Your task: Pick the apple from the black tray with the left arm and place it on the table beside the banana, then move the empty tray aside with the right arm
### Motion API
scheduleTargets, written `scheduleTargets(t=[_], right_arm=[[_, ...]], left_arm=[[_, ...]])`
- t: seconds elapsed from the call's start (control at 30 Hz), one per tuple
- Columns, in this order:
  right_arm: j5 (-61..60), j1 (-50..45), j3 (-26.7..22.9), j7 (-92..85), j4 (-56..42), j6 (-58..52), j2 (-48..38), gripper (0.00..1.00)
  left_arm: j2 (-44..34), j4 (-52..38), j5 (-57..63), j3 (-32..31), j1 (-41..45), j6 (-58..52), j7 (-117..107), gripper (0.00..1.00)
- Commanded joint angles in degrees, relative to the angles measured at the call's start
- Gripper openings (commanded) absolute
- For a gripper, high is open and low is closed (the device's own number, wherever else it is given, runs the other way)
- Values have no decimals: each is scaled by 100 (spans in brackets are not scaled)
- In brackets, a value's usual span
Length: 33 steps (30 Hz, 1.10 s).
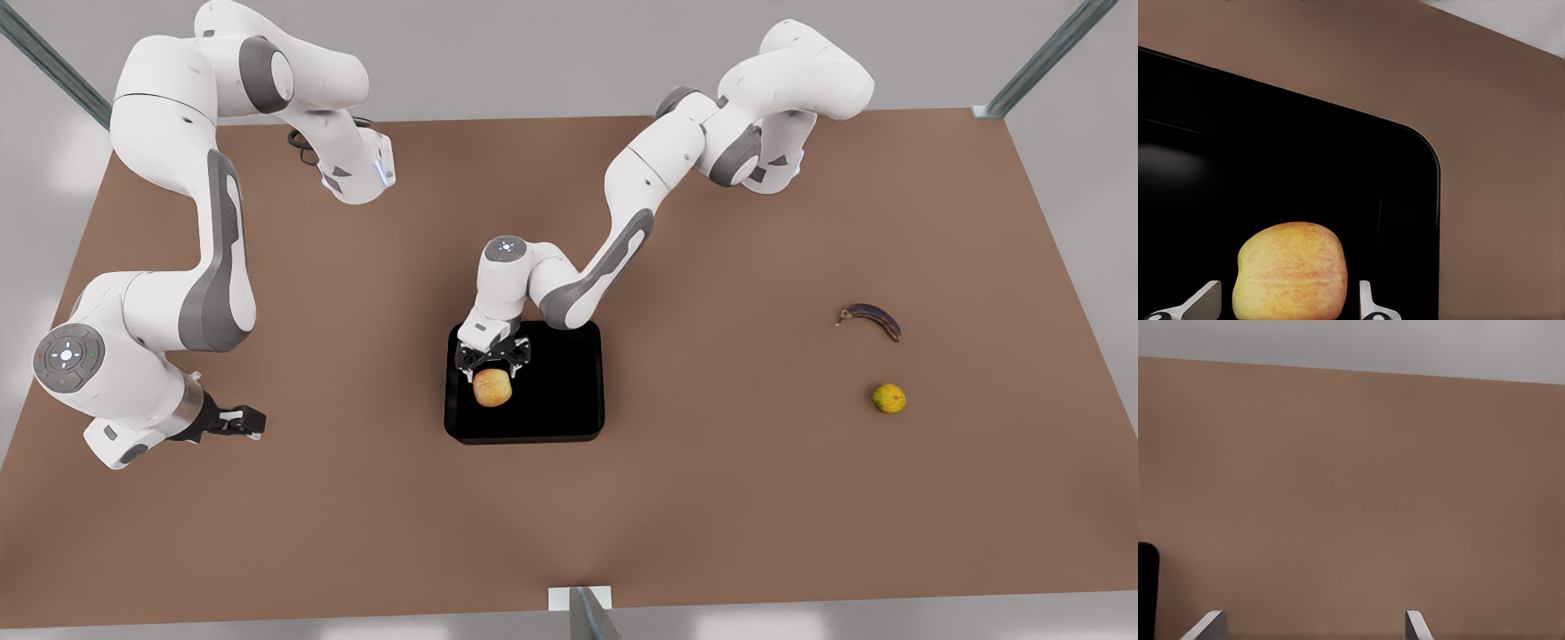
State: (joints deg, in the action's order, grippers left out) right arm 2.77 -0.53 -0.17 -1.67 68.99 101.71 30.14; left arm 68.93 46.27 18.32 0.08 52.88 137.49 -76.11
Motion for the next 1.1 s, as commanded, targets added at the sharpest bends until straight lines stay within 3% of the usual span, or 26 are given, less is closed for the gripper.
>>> scheduleTargets(t=[0.0, 0.83, 0.9, 1.07], right_arm=[[-5, 0, 0, 0, -8, -2, -8, 100], [-5, 0, 0, 0, -8, -2, -8, 100], [-5, 0, 0, 0, -8, -2, -8, 100], [-5, 0, 0, 0, -8, -2, -8, 100]], left_arm=[[-2, -4, 14, 19, 3, 129, 176, 100], [490, -56, 49, 652, 319, 551, 185, 100], [464, -56, 49, 652, 319, 551, 158, 82], [235, -39, 32, 660, 425, 103, 88, 81]])
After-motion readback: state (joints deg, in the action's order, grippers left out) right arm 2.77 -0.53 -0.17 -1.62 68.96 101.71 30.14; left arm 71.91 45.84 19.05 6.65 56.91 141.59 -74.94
